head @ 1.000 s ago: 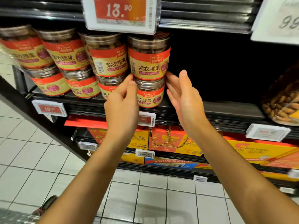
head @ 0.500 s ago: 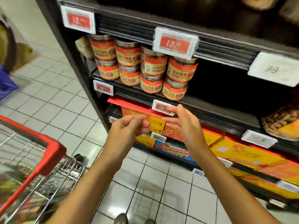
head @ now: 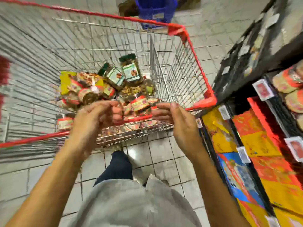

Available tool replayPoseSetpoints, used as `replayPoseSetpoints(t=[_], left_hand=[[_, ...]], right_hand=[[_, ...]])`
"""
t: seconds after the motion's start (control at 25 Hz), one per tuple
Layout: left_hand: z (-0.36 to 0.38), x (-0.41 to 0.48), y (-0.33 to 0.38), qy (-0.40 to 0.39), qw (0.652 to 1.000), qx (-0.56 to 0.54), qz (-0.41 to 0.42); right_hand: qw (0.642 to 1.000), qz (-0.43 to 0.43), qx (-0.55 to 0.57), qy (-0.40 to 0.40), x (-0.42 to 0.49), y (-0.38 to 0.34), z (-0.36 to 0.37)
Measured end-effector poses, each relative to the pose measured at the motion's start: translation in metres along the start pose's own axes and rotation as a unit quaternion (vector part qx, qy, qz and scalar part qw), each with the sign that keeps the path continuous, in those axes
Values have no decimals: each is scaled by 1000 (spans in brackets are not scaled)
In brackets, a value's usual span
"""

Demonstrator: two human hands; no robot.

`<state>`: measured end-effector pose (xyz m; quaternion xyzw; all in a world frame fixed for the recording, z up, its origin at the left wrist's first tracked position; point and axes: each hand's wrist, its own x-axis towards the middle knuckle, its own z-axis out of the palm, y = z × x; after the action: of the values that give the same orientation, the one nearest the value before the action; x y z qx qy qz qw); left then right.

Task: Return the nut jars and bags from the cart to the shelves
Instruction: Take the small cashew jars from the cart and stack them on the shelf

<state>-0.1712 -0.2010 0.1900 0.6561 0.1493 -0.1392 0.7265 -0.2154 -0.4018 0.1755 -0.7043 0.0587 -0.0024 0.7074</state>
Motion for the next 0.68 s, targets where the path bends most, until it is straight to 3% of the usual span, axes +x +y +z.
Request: replayPoseSetpoints(t=[0.08, 0.24, 0.4, 0.48, 0.68], left_hand=[[-59, 21, 11, 76, 997, -18, 6], [-152, 71, 29, 148, 988, 8, -33], [-197, 121, 34, 144, 986, 28, -78], [-205, 149, 23, 130, 981, 41, -139], [-235, 218, -55, 198, 933, 179, -241]], right_hand=[[999, 2, -18, -46, 35, 0, 37], [996, 62, -38, -51, 95, 17, 100], [983, 159, -92, -20, 143, 38, 139], [971, 211, -110, -20, 161, 53, 152], [895, 273, -312, -167, 209, 121, 213]])
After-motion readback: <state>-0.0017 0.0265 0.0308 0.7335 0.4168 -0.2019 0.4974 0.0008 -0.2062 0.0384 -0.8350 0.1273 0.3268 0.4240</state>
